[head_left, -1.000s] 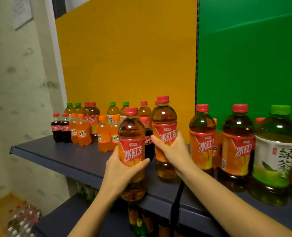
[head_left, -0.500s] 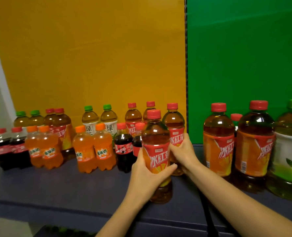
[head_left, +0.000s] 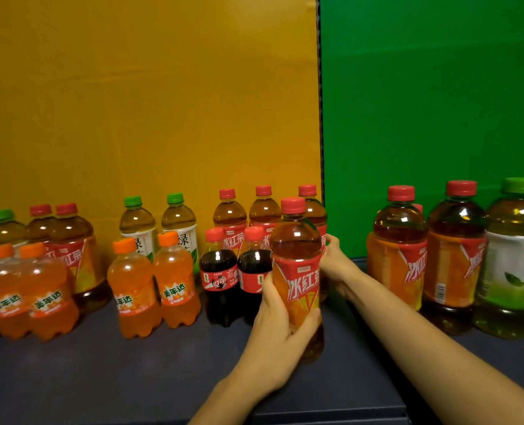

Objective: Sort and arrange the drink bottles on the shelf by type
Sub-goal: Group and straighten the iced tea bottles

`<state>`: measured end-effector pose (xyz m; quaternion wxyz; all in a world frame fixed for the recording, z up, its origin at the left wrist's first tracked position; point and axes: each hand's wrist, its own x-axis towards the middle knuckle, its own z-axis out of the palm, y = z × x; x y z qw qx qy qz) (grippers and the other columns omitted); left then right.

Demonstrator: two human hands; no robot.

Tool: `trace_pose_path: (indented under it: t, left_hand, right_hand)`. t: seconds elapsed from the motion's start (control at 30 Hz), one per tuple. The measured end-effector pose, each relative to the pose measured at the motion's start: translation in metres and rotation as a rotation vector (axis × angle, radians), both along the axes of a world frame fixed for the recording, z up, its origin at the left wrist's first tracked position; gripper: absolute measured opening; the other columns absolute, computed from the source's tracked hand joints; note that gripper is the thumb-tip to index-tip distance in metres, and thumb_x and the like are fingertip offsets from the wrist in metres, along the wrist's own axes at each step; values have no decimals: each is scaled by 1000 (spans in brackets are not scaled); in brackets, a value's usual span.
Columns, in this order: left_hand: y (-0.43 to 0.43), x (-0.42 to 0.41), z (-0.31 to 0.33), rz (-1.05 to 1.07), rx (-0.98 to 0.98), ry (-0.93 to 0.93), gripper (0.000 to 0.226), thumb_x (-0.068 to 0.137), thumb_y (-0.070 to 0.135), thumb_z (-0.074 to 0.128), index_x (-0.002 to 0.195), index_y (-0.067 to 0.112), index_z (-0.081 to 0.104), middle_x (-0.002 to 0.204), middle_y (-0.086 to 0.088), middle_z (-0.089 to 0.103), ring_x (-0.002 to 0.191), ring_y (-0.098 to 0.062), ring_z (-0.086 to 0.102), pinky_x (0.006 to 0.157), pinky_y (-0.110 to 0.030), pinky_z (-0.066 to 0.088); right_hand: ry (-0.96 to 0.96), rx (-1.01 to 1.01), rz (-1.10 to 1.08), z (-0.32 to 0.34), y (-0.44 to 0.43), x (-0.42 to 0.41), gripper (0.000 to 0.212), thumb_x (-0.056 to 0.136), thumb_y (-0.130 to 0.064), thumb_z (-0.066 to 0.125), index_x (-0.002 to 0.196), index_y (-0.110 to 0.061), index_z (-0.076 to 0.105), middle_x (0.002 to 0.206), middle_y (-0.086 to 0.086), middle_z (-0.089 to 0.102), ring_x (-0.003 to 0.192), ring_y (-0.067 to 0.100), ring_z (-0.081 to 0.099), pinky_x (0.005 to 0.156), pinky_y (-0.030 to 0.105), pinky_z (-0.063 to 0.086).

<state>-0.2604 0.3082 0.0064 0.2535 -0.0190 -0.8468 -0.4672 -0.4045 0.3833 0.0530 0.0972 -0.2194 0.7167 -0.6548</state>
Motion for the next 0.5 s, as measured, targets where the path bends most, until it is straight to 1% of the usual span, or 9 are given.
trace_pose_path:
  t: [0.03,0.07,0.1,0.17,0.23,0.3,0.37,0.43,0.5]
  left_hand:
    - [-1,-1,0,-10,-10,2,76,86,38,59,139,33,6,139,14,36,125,-1,40,107,-27,38]
    - [-1,-2,1,-15,-14,7,76,86,39,59,140,32,6,140,14,36,126,-1,39,108,-28,38]
    - [0,-3,1,-11,-16,12,76,85,39,59,140,31,8,140,13,36,126,0,40,108,-27,38]
    - [3,-6,2,11,-23,25,72,85,37,60,138,31,12,138,13,38,124,0,41,106,-24,38]
    - [6,-11,2,37,-34,32,67,85,36,61,135,30,16,138,11,40,123,-2,43,105,-25,40]
    - [8,-16,2,61,-51,33,65,86,35,61,133,28,18,137,9,42,122,-4,45,104,-27,42]
    - [11,-21,4,92,-61,41,64,85,33,62,133,26,20,135,7,45,121,-6,47,101,-26,43]
    - [13,-25,6,119,-53,56,65,84,32,64,134,26,23,134,7,48,119,-8,50,99,-25,44]
    - [14,-27,8,131,-58,72,68,82,34,66,136,27,26,133,8,49,122,-9,50,101,-28,44]
  right_hand:
    - [-34,-15,12,3,3,4,91,79,-16,70,145,-14,8,133,11,49,119,27,50,101,40,42]
    - [-50,-40,4,3,7,4,90,82,-16,67,146,-12,4,142,12,41,126,27,45,102,38,38]
    - [-43,-84,-2,5,12,7,86,85,-18,63,147,-12,5,149,10,33,132,26,38,103,36,35]
    - [-17,-151,-12,10,24,20,75,90,-25,54,148,-14,9,154,6,25,138,21,29,105,30,28]
    - [42,-175,4,14,35,38,67,94,-29,47,149,-19,10,155,0,22,139,16,26,99,23,25]
    - [118,-170,19,16,45,57,63,96,-29,43,149,-24,9,155,-7,19,139,10,23,94,21,24]
    - [230,-160,-11,16,53,72,63,95,-27,44,148,-27,9,154,-11,18,136,1,20,98,20,22]
    - [395,-128,-77,13,59,84,62,94,-24,47,146,-31,14,151,-16,22,131,-5,20,105,20,21]
    - [586,-111,-164,9,60,95,55,92,-23,51,138,-36,24,138,-25,31,128,-9,28,108,17,25]
